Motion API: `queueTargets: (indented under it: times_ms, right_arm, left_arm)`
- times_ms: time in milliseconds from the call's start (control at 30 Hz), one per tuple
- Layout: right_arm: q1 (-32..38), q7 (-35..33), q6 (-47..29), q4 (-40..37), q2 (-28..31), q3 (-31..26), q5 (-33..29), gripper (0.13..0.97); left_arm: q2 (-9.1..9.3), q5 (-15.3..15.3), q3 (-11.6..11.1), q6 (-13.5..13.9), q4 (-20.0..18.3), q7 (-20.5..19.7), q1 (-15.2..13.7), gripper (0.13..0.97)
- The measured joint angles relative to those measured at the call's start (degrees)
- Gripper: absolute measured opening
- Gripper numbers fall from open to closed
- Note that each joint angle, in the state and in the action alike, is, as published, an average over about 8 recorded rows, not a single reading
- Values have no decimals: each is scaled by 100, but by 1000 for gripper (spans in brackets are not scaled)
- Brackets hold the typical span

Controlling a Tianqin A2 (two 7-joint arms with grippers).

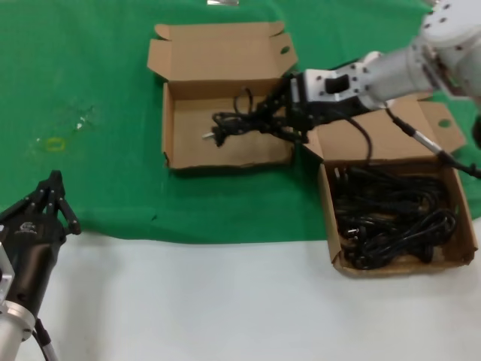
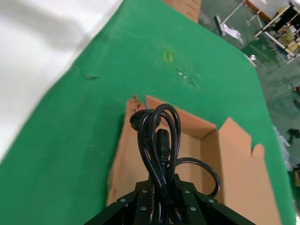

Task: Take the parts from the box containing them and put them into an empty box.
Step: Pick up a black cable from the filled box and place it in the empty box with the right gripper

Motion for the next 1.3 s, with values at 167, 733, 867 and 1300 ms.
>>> queueTargets:
  times_ms: [167, 733, 867, 1300]
  right_arm:
    - [243, -497, 453, -762, -429, 143, 74, 214]
    - [18, -403, 1548, -767, -822, -1157, 1388, 214]
    - [-72, -299, 1816, -650, -831, -1859, 2057, 214]
    - [-225, -192, 2393, -419, -838, -3438, 3568, 223]
  left_arm:
    - [0, 0, 0, 0, 0, 0, 0, 144]
    - [0, 0, 0, 0, 0, 0, 0, 144]
    - [0, 0, 0, 0, 0, 0, 0, 144]
    - [0, 0, 0, 0, 0, 0, 0, 144]
